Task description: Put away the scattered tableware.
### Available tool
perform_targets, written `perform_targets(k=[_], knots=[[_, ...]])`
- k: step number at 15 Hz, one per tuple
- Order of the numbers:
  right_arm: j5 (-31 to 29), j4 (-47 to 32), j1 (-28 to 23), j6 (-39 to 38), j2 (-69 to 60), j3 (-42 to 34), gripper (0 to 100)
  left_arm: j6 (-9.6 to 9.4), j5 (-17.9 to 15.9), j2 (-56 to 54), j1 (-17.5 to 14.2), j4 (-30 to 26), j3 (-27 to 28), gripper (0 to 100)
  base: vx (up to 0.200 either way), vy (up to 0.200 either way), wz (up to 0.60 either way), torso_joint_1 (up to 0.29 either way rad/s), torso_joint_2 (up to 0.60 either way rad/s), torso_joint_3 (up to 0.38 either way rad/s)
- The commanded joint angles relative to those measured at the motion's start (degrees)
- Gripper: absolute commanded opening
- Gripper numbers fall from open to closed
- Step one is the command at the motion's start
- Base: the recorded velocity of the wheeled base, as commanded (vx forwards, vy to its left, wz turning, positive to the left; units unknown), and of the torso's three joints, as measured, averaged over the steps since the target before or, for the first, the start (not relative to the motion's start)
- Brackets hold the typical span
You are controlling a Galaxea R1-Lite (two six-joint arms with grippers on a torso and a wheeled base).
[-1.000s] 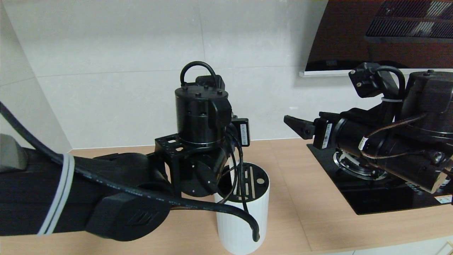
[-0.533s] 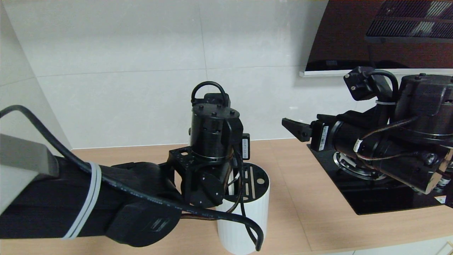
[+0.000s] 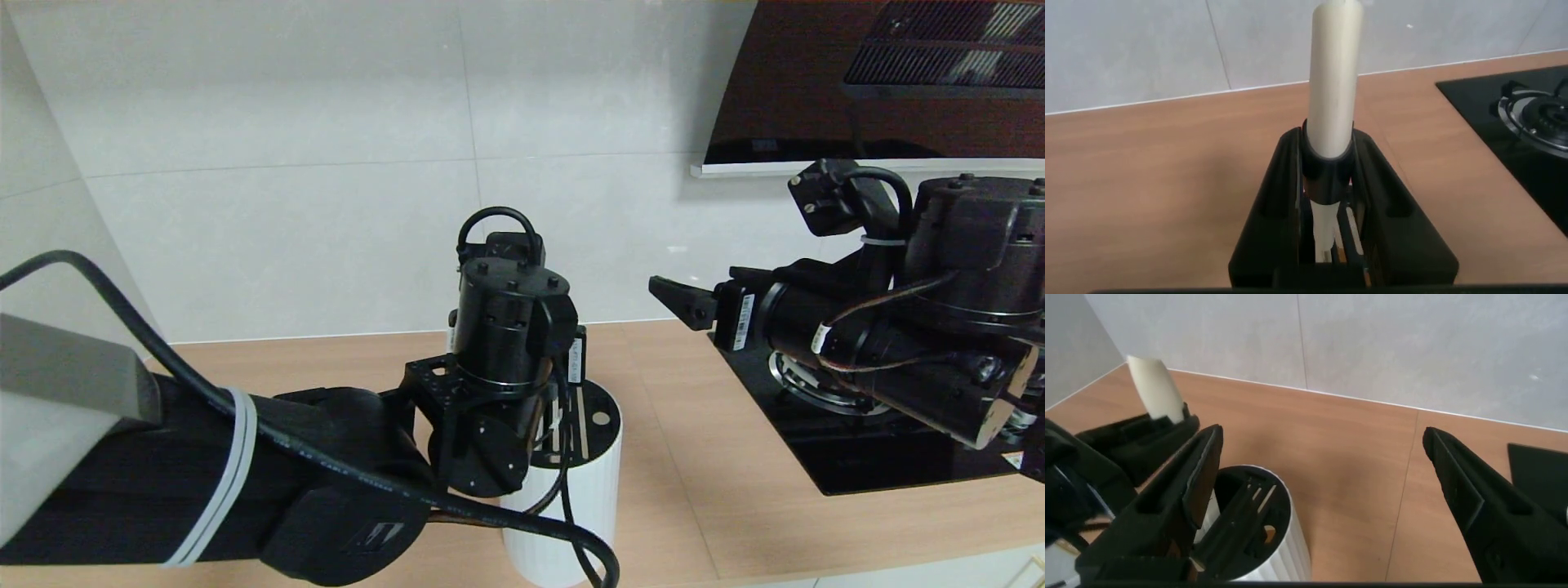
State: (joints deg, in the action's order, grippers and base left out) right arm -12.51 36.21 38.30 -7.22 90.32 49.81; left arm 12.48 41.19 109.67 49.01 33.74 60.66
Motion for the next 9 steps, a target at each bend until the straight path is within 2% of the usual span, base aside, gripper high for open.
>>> perform_targets(k=[1, 5, 6, 9], knots=[[0.03, 0.00, 0.02, 0.01, 0.12, 0.02, 100, 0.09, 0.03, 0.46, 0.30, 0.01, -0.10, 0, 0.000, 0.000, 0.00, 0.000, 0.00, 0.000], [-0.06, 0.00, 0.02, 0.01, 0.12, -0.06, 100, 0.26, 0.03, 1.25, 0.65, 0.09, -0.10, 0, 0.000, 0.000, 0.00, 0.000, 0.00, 0.000], [0.03, 0.00, 0.02, 0.01, 0.12, -0.06, 100, 0.26, 0.03, 1.43, 0.83, 0.18, -0.10, 100, 0.000, 0.000, 0.00, 0.000, 0.00, 0.000], [0.03, 0.00, 0.02, 0.01, 0.12, -0.15, 100, 0.35, 0.03, 1.25, 0.92, 0.27, -0.10, 100, 0.000, 0.000, 0.00, 0.000, 0.00, 0.000]])
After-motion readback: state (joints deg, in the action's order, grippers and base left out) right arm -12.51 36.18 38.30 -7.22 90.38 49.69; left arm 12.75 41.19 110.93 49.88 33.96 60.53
